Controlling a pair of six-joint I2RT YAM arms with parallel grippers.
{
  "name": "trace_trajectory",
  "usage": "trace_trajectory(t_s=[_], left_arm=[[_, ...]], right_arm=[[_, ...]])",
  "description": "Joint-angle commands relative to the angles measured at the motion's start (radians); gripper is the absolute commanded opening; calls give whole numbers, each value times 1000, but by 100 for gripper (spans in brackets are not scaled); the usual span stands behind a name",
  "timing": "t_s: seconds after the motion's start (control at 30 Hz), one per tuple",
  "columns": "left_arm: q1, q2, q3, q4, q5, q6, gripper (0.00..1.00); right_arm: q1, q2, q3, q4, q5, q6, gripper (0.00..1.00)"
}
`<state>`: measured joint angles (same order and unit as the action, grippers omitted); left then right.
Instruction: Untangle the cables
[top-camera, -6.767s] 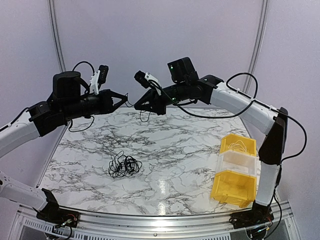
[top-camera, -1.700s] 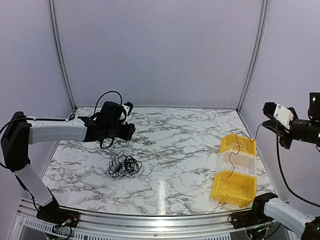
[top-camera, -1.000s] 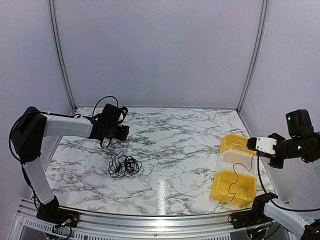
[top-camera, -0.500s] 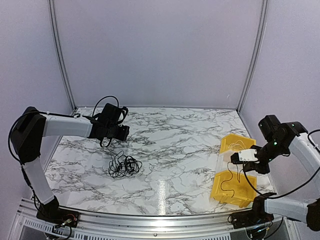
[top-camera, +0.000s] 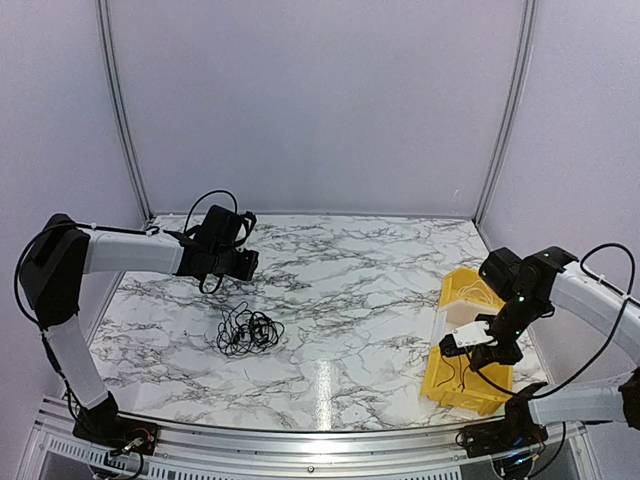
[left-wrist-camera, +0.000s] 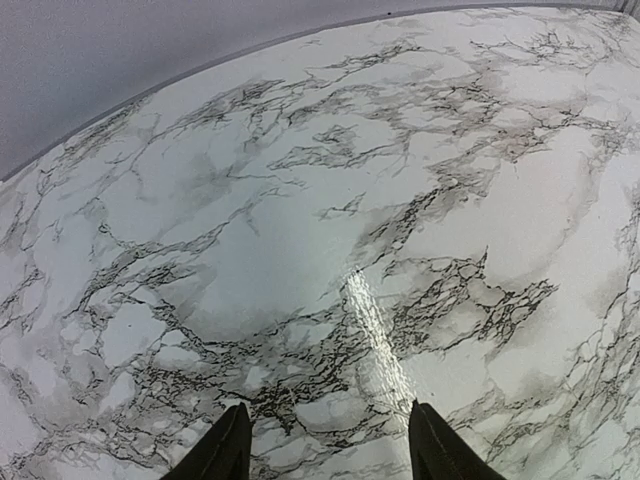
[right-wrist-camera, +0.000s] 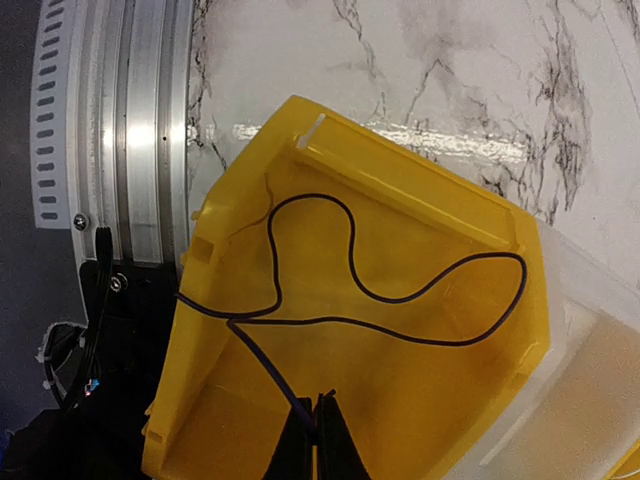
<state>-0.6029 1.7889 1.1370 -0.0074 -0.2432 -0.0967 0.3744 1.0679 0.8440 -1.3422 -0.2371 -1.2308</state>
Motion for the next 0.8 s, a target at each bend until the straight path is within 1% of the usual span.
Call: trace_trajectory(t_s=[0.0,0.2,0.37,0.5,0.57,0.67,0.77], left_arm=[[5,-32,24,-25,19,8,56],[5,-37,26,-28,26,5,56],[5,-43,27,-29,36,2,56],[5,-47,30,-30,36,3,56],[5,-51,31,-32,35,2,56],[5,-59,36,-40,33,8,56],[5,-79,50,-59,33,15,57]], right_arm=[[14,13,-2,65,29,79,0],[15,58,-34,129,47,148,0],[17,64,-67,179,120,191,0],[17,61,-50,181,125,222,12],[17,52,-27,155,106,220,24],[17,33,42,62,75,183,36],[17,12,121,-7,77,136,45]])
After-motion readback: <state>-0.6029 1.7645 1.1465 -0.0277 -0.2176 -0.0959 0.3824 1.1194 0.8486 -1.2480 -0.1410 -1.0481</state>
